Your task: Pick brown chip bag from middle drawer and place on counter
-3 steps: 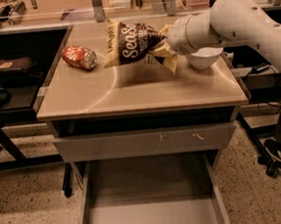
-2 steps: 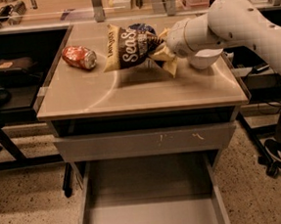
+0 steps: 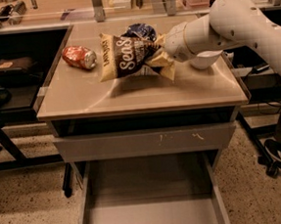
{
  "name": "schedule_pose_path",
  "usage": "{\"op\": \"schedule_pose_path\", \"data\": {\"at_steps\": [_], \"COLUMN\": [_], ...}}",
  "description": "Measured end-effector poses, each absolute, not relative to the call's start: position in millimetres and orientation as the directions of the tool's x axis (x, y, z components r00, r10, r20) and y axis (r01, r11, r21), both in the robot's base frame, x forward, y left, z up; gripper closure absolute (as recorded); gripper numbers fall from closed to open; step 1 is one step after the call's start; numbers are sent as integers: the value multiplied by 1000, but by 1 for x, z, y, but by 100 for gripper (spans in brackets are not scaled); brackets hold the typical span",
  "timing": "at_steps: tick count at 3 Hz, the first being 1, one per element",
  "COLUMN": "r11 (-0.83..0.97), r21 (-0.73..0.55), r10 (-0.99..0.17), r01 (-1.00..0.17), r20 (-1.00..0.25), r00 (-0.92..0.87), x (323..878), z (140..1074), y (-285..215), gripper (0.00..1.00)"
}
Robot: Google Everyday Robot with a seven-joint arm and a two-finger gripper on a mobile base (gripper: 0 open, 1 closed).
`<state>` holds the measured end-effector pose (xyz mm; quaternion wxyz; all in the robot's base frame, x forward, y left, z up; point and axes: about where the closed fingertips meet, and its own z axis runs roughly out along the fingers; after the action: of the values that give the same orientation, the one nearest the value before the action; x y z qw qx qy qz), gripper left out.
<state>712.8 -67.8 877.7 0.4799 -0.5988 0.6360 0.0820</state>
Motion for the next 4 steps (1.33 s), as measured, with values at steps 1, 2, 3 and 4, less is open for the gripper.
{"op": "schedule_pose_path", "data": {"at_steps": [1,2,3,4], "r11": [271,271,271,271], "r21": [-471,-471,-471,-471], "r10": [-683,-683,-683,-682], "r01": [-839,-839,-839,-840], "r20": [-709,-709,-709,-709], "r00": [177,177,177,178], "x": [713,713,713,713], "z": [878,878,878,878], "y": [-68,-68,-68,-67], "gripper": [57,34,13,0]}}
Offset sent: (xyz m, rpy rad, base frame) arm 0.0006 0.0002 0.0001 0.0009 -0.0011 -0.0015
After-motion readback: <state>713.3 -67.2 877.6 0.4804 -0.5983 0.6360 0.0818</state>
